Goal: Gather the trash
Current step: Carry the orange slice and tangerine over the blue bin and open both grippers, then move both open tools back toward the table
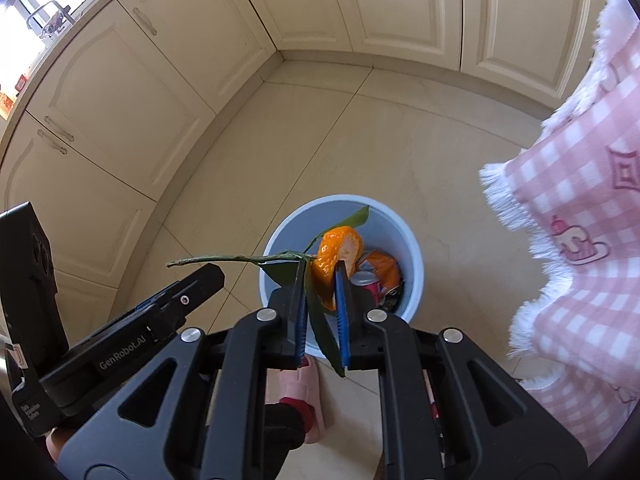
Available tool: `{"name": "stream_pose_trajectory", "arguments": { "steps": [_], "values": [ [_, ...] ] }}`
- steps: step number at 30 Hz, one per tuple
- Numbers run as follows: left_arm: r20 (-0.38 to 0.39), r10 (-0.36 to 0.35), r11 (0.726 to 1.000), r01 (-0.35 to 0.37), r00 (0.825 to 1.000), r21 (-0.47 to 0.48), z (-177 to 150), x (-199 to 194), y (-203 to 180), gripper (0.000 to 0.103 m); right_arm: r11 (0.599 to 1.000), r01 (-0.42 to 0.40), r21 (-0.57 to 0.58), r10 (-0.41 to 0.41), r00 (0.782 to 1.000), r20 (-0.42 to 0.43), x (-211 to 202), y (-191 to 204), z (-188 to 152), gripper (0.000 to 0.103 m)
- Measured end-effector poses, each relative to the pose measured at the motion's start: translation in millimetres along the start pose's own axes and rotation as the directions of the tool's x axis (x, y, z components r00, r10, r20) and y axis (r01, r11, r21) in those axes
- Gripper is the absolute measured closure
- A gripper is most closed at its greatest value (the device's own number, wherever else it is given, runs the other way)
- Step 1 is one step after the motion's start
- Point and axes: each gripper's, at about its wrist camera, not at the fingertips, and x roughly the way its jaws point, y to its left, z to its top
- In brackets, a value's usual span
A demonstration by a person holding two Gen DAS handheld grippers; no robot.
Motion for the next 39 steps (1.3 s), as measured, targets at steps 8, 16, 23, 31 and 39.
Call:
{"name": "stream_pose_trajectory", "arguments": {
  "steps": [8, 16, 23, 31, 39],
  "values": [
    [-0.033, 0.013, 1.0, -0.013, 0.999, 0.0, 1.7, 3.8, 5.3, 0.041, 1.0, -0.011, 0.024, 0.012, 0.999, -0.032, 17.9, 6.7, 0.0, 0.09],
    [-0.037, 0.022, 1.0, -0.022, 0.999, 0.0, 2.4, 3.9, 7.3, 0.041, 0.999, -0.01, 0.03, 0.011, 0.999, -0.035, 29.2, 5.9, 6.3, 0.089],
    [-0.036, 0.027, 1.0, -0.027, 0.999, 0.0, 2.1, 3.1, 9.2, 0.041, 1.0, 0.002, 0.022, -0.001, 0.999, -0.037, 26.9, 7.2, 2.5, 0.089],
    [-0.018, 0.011, 1.0, -0.01, 1.0, 0.022, -5.0, -9.0, -2.4, 0.041, 0.997, 0.053, -0.053, -0.053, 0.999, 0.006, -3.8, 13.8, -5.7, 0.089],
    [0.108, -0.103, 0.993, 0.095, 0.989, 0.076, -27.1, -86.1, -54.0, 0.041, 0.983, 0.12, -0.14, -0.092, 0.977, 0.191, -115.7, 20.0, -10.1, 0.089]
  ]
}}
